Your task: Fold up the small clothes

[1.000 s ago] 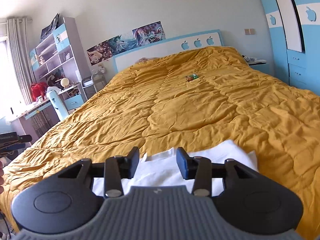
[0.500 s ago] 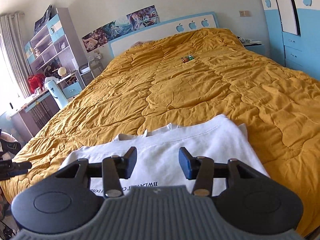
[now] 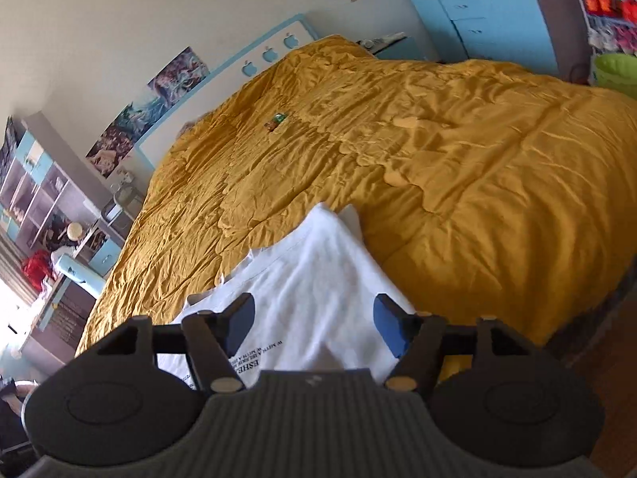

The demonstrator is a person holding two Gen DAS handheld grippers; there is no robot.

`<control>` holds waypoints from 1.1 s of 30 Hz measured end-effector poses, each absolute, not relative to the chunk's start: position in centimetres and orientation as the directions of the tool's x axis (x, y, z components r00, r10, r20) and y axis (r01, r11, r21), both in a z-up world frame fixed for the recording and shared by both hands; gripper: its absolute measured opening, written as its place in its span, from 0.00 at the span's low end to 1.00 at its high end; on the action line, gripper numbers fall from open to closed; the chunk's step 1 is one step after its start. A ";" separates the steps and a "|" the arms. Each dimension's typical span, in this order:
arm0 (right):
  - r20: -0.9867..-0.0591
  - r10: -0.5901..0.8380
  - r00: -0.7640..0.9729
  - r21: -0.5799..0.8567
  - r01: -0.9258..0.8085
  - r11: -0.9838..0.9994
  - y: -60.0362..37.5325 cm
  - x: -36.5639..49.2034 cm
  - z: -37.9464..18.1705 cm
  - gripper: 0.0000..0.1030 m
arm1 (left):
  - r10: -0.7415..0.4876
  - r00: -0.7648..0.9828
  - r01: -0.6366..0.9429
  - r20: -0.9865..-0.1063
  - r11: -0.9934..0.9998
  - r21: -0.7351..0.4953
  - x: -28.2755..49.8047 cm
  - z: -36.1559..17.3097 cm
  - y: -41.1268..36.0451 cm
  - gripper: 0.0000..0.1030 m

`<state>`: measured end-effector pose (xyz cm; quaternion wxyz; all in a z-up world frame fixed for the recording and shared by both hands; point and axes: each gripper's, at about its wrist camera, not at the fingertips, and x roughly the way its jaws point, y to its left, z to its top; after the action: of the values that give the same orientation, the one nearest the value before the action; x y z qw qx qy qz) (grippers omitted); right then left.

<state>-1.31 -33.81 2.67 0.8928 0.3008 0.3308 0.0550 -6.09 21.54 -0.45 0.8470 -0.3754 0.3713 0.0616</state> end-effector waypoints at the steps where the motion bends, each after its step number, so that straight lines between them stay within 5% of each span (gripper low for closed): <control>1: -0.562 0.308 0.768 0.620 0.144 0.771 -35.2 -2.4 2.1 0.61 | -0.195 0.714 -0.405 -0.672 0.668 -0.624 -6.3 -1.2 22.1 0.55; 8: -0.499 0.453 0.739 0.856 0.339 0.390 -38.0 -4.9 -4.6 0.61 | -0.186 0.794 -0.314 -0.578 0.689 -0.653 -5.4 0.2 21.4 0.53; 18: -0.559 0.427 0.711 0.785 0.288 0.548 -33.2 -0.9 -7.7 0.57 | -0.207 0.815 -0.080 -0.541 0.885 -0.459 -1.2 2.9 14.2 0.54; 26: -0.367 0.500 0.784 0.930 0.292 0.225 -34.4 0.1 -11.8 0.58 | -0.174 0.826 -0.111 -0.537 0.883 -0.457 -1.2 2.7 14.4 0.54; 29: -0.301 0.494 0.816 0.953 0.270 0.135 -34.6 -0.3 -11.8 0.38 | -0.145 0.825 -0.127 -0.546 0.894 -0.430 -1.3 2.9 14.4 0.54; 33: -0.228 0.518 0.825 0.971 0.150 0.188 -34.1 -0.4 -10.2 0.43 | -0.137 0.821 -0.124 -0.554 0.905 -0.408 -1.2 3.1 14.1 0.54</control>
<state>-0.44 -34.06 -10.20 0.7230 0.6242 0.2674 0.1274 -1.15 14.07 3.11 0.9290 -0.2184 0.2989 -0.0033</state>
